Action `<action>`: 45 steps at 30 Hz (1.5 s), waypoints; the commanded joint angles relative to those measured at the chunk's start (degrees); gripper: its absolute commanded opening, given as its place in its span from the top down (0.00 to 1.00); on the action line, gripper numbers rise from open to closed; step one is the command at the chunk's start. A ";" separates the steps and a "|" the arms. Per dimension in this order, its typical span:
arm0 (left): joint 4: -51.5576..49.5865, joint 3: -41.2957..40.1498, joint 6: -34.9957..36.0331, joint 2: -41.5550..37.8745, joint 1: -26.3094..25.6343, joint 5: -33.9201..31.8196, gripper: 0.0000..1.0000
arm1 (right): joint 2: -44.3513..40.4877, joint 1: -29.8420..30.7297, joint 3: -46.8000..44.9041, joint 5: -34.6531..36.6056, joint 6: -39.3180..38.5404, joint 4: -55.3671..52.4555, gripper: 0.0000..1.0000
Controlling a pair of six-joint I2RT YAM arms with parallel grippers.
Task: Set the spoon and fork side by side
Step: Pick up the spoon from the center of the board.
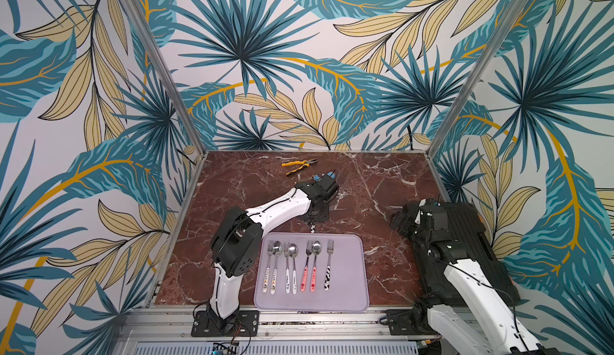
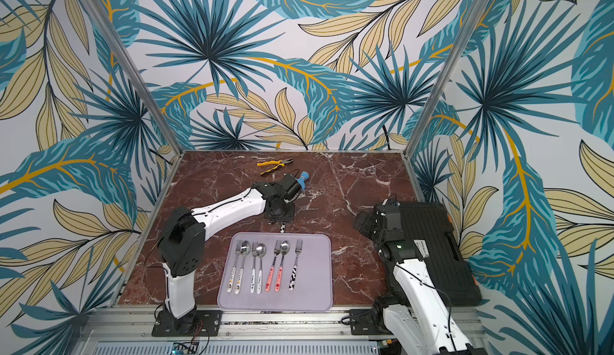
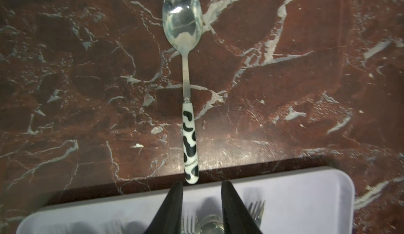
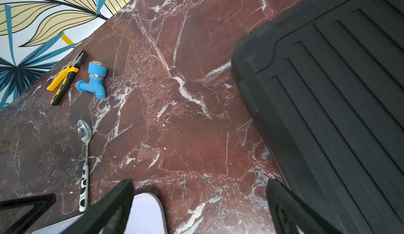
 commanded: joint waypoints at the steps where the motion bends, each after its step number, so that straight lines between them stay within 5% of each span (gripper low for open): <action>1: -1.15 3.23 3.54 2.34 1.60 1.67 0.66 | 0.37 -0.04 -0.86 1.68 -0.77 -0.56 0.00; 17: 1.08 4.92 5.88 9.40 3.49 4.74 0.67 | 0.74 -0.04 -0.61 3.64 -1.24 -1.63 0.00; 24: 0.56 5.46 6.06 10.22 3.81 4.46 0.83 | 0.79 -0.04 -0.42 3.51 -1.30 -1.74 0.00; 31: -1.18 8.35 6.17 9.24 3.84 4.26 0.95 | 0.68 -0.02 -0.43 3.07 -1.21 -1.87 0.00; 45: -1.42 4.81 2.99 -0.25 -0.91 4.67 0.98 | -0.92 -0.01 -0.52 2.05 -0.93 -1.96 0.01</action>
